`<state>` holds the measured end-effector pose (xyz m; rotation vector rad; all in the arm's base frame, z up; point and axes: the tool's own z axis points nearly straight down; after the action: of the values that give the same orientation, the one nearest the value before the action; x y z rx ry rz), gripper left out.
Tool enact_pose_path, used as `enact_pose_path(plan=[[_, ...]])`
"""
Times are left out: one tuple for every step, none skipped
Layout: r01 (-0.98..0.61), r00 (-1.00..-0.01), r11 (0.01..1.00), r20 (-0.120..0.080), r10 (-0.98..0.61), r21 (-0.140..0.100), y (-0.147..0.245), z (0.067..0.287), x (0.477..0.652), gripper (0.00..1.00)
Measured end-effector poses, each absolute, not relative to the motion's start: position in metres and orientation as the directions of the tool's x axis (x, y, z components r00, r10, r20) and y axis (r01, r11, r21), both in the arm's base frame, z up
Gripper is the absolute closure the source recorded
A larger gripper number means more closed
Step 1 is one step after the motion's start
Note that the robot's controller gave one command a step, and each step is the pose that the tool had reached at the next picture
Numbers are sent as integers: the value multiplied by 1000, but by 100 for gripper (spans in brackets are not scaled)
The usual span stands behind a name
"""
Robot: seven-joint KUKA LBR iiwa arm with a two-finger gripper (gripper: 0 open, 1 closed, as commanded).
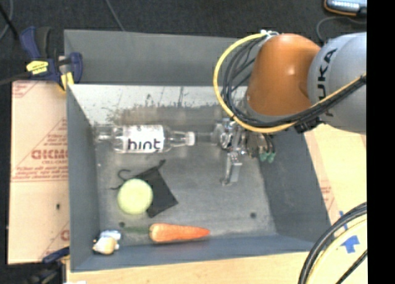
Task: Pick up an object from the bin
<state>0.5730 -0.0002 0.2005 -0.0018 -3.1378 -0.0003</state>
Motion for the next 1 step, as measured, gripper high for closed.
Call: enact_pose_path(plan=[[1, -1000, 1000, -4, 1, 0, 0, 205, 574, 0]])
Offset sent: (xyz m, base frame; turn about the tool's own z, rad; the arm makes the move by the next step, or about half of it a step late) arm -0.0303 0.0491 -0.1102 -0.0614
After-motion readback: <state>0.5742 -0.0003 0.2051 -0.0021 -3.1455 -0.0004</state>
